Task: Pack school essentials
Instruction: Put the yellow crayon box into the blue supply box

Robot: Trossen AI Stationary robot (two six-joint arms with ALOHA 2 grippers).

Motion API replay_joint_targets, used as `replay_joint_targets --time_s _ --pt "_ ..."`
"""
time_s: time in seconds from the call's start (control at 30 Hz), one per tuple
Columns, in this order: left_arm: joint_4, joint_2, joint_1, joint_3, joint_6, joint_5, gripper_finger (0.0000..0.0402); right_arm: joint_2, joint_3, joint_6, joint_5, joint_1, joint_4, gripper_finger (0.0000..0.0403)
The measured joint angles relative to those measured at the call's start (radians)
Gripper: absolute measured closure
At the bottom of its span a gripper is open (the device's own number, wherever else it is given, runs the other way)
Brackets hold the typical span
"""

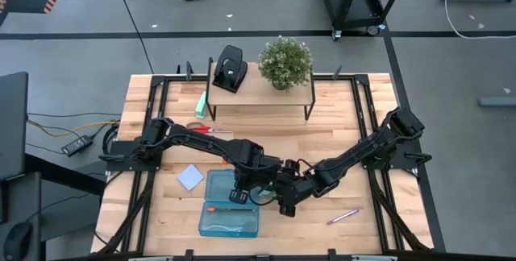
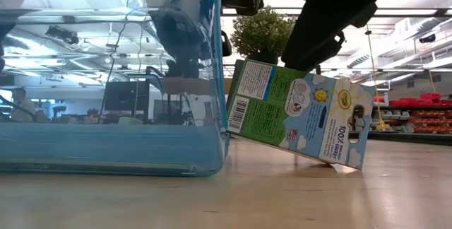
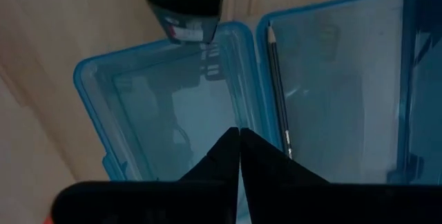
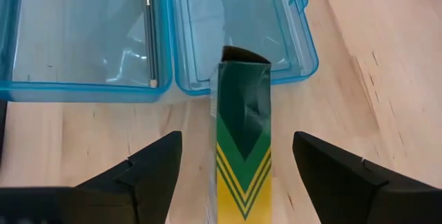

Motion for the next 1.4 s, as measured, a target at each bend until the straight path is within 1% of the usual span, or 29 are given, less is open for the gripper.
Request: replay_joint_targets --time_s 0.13,0.3,0.43,0.6,0.73,0.83,0.93,1.03,1.2,1.33,1.4 --pt "0.025 0.0 -0.001 -0.001 -0.021 0.0 0.0379 -0.002 0.0 0.002 -0.006 0.001 -0.007 0.0146" --pt "0.033 0.0 0.001 -0.001 -0.018 0.001 0.0393 -0.001 0.0 0.003 0.017 0.017 -0.009 0.0177" --pt "-0.022 0.0 0.013 0.002 -0.012 -0.011 0.0396 0.003 0.001 0.024 0.033 0.032 -0.008 0.0187" --pt "-0.137 -0.002 0.037 0.005 -0.012 -0.015 0.0384 0.006 0.0 0.05 0.051 0.044 -0.03 0.0187" --pt "-0.214 -0.002 0.057 0.005 -0.012 -0.015 0.0392 0.006 -0.001 0.073 0.063 0.042 -0.049 0.0179" --pt "-0.222 -0.002 0.067 0.005 -0.02 -0.015 0.0396 0.006 -0.001 0.074 0.065 0.043 -0.045 0.0175" --pt "-0.222 -0.002 0.068 0.005 -0.009 -0.021 0.0391 0.005 -0.001 0.074 0.066 0.043 -0.046 0.0173" --pt "-0.224 -0.002 0.078 0.005 0.029 -0.061 0.0392 0.005 -0.001 0.064 0.07 0.043 -0.046 0.0173" --pt "-0.236 -0.053 0.162 0.002 0.059 -0.074 0.0396 0.004 -0.001 0.064 0.07 0.043 -0.046 0.0175" --pt "-0.231 -0.134 0.232 0.002 0.057 -0.07 0.0396 0.004 -0.001 0.066 0.07 0.043 -0.045 0.018" --pt "-0.2 -0.18 0.253 -0.004 0.035 -0.067 0.0397 0.004 -0.001 0.064 0.07 0.043 -0.046 0.0182"
